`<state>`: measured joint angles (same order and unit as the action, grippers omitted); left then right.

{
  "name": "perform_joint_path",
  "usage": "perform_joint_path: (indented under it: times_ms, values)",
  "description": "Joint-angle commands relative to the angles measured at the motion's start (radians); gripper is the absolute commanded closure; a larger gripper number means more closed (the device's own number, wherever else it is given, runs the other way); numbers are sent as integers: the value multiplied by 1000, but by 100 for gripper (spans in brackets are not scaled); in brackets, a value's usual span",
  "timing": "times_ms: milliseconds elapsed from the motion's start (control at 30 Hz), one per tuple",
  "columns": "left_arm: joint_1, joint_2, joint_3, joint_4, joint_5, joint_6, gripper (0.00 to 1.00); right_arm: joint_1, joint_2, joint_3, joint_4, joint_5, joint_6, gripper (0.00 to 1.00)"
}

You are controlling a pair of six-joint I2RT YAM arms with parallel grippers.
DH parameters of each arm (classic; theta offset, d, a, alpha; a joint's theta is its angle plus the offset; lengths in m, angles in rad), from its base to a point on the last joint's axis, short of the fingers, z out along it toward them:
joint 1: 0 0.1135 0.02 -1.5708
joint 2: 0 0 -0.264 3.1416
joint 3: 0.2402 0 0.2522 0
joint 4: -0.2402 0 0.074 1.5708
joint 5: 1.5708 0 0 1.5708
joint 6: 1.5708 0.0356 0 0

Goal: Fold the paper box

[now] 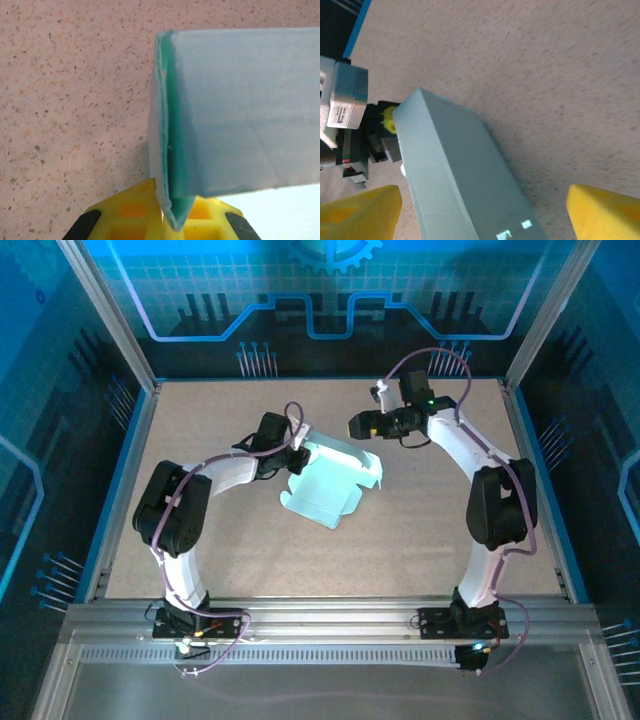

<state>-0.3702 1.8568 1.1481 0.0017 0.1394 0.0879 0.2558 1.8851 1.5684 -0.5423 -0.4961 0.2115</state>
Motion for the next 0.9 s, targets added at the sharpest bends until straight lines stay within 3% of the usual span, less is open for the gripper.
perform_joint_path:
  times_ms: [0,300,867]
  values:
    - [-20,-16,21,-19,-19,29,94,-9,51,42,-30,-164,23,14]
    - [-40,-16,-25,50,-32,-18,93,3,134,88,-28,-305,30,18]
    - [-67,17,-37,86,-45,-56,90,70,281,146,-71,-296,32,25]
